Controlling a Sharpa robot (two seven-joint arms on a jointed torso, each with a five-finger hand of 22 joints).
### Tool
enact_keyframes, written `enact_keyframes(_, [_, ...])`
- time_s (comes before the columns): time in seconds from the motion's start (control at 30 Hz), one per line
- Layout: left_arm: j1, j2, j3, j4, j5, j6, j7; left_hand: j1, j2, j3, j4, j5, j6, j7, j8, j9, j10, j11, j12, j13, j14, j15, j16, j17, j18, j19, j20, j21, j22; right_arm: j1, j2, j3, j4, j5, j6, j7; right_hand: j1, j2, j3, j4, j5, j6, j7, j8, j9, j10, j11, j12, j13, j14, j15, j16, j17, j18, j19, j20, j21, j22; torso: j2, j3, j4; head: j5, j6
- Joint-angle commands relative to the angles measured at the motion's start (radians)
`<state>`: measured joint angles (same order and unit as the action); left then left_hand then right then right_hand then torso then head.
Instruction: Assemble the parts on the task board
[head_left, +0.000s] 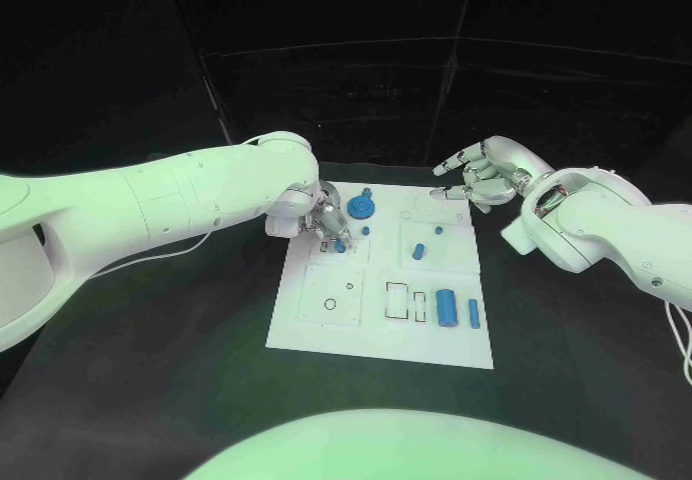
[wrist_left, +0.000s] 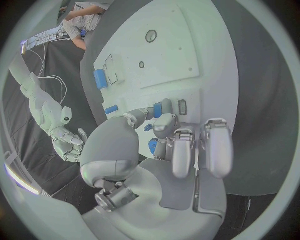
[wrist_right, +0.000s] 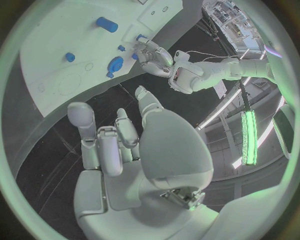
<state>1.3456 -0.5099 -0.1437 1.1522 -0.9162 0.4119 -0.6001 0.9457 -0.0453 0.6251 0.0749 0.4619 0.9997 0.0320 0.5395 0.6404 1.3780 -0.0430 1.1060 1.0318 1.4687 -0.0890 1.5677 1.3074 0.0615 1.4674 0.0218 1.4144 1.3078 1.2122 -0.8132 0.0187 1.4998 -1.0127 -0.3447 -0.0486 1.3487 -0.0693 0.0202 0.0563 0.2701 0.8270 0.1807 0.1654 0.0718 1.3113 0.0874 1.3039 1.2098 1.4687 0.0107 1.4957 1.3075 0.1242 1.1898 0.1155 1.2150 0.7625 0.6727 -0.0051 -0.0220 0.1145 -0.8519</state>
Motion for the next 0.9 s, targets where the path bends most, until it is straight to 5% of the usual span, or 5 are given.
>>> enact_keyframes(0.03, [0.0,0.003,-0.001,-0.004,0.024,0.019,-0.015,-0.022,0.017,0.135,-0.127,-0.018,0.012,-0.003,-0.003,0.004,0.006,0.0,0.009,0.003,0.102,-0.008,0.003,0.263,-0.01,0.023,-0.008,0.004,0.009,0.002,0.001,0.001,0.0,0.001,0.005,0.008,-0.001,0.003,-0.005,-0.002,0.002,0.002,-0.005,0.002,0.0,0.004,-0.001,0.005,-0.001,0.064,-0.002,-0.003,0.091,0.02,-0.005,-0.001,-0.003,-0.001,0.0,-0.0004,0.0004,0.0,-0.002])
enact_keyframes(0.4, [0.001,0.007,-0.001,-0.013,0.054,0.041,-0.018,-0.063,0.05,0.124,-0.113,-0.055,0.019,-0.006,-0.012,0.013,0.008,-0.002,0.022,0.014,0.102,-0.009,0.003,0.263,-0.01,0.022,-0.009,0.004,0.011,0.002,0.002,0.001,-0.001,0.001,0.008,0.009,-0.001,0.003,-0.005,-0.002,0.002,0.002,-0.005,0.003,-0.001,0.004,-0.001,0.004,-0.001,0.063,-0.002,-0.004,0.091,0.02,-0.005,-0.001,-0.003,-0.001,0.0,-0.001,0.0,-0.001,-0.004])
enact_keyframes(0.8, [0.003,0.008,-0.001,-0.019,0.056,0.045,-0.019,-0.072,0.055,0.12,-0.113,-0.066,0.021,-0.006,-0.015,0.015,0.006,-0.002,0.02,0.011,0.102,-0.009,0.003,0.263,-0.01,0.022,-0.009,0.003,0.01,0.002,0.002,0.001,-0.002,0.001,0.009,0.009,0.0,0.003,-0.005,-0.002,0.002,0.001,-0.005,0.003,-0.001,0.003,-0.001,0.004,-0.002,0.063,-0.003,-0.004,0.09,0.02,-0.006,-0.002,-0.004,-0.003,0.0,-0.001,0.0007,-0.002,-0.006])
enact_keyframes(0.9, [0.003,0.007,-0.001,-0.019,0.051,0.041,-0.018,-0.096,0.043,0.07,-0.103,-0.081,0.027,-0.008,-0.018,0.022,0.007,-0.002,0.023,0.013,0.102,-0.009,0.003,0.263,-0.01,0.021,-0.008,0.003,0.011,0.002,0.002,0.001,-0.002,0.001,0.008,0.009,0.001,0.003,-0.005,-0.002,0.002,0.001,-0.005,0.003,-0.001,0.003,-0.001,0.004,-0.002,0.063,-0.003,-0.004,0.09,0.02,-0.006,-0.002,-0.004,-0.003,0.0,-0.001,0.0007,-0.002,-0.006])
